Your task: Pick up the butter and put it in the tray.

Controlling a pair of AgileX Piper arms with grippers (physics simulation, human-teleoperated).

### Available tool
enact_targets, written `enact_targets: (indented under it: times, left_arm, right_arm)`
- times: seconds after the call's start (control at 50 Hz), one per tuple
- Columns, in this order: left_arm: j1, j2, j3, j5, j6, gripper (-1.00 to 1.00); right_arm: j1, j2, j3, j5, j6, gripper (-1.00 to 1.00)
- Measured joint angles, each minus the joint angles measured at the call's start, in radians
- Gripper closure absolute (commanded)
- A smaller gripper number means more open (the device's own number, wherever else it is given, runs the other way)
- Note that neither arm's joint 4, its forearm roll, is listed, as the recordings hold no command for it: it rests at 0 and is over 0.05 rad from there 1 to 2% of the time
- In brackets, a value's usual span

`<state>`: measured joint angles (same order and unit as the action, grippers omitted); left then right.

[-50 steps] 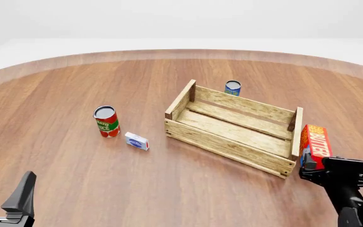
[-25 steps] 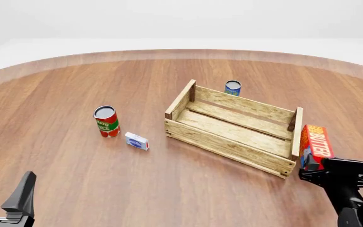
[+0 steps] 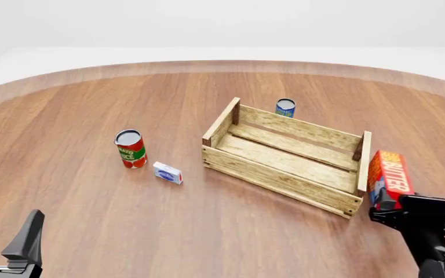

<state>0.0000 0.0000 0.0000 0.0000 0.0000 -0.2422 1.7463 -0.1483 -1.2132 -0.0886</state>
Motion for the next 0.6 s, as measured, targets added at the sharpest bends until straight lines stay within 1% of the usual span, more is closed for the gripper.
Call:
enact_targets:
  times: [0.26, 0.6]
  left_arm:
    - [0.000, 0.000, 0.000, 0.000, 0.000, -1.00]
    - [0.000, 0.000, 0.000, 0.000, 0.000, -1.00]
  right_arm:
    - [-0.003, -0.090, 0.033, 0.021, 0.006, 1.00]
    - [-0.015, -0.257, 0.056, 0.133, 0.005, 1.00]
